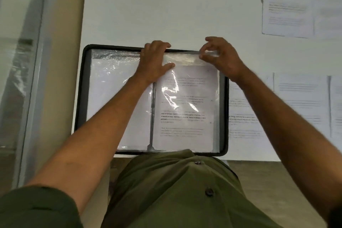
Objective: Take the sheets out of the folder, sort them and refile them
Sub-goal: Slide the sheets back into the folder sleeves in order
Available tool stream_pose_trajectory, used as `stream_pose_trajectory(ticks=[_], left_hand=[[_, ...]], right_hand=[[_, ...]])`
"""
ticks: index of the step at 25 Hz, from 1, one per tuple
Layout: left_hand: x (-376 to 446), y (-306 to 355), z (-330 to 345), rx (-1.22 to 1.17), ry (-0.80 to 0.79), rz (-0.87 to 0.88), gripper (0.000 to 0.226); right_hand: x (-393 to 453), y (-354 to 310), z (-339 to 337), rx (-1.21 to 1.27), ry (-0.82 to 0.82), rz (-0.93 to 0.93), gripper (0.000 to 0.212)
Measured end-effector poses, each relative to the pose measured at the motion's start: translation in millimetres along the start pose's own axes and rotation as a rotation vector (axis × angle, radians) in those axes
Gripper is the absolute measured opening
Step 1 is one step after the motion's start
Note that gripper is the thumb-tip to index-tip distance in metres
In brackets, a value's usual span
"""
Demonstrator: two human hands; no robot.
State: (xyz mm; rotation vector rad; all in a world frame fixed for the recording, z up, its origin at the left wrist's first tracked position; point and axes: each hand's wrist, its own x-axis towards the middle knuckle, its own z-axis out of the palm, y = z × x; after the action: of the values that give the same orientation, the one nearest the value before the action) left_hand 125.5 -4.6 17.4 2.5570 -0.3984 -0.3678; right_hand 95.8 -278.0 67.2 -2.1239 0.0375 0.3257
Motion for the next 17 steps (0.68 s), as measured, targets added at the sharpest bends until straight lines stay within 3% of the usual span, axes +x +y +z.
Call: stream_pose_trajectory(ticks=[3, 5, 10, 17], left_hand=[[-59, 11, 15, -0.01, 0.003, -0.01, 0.074], [-97, 13, 30, 0.004, -0.029, -0.041, 0.073], [-176, 23, 66, 0.025, -0.015, -0.052, 0.069], [-240, 49, 90, -0.049, -0.047, -0.161, 0.07]], right_hand=[[-32, 12, 14, 0.266, 0.158, 0.095, 0.07], [-54, 22, 24, 0.349, 0.211, 0.192, 0.081], [-122, 41, 43, 0.407, 0.201, 0.322, 0.08], [-216, 59, 88, 0.537, 0.199, 0.358, 0.069]])
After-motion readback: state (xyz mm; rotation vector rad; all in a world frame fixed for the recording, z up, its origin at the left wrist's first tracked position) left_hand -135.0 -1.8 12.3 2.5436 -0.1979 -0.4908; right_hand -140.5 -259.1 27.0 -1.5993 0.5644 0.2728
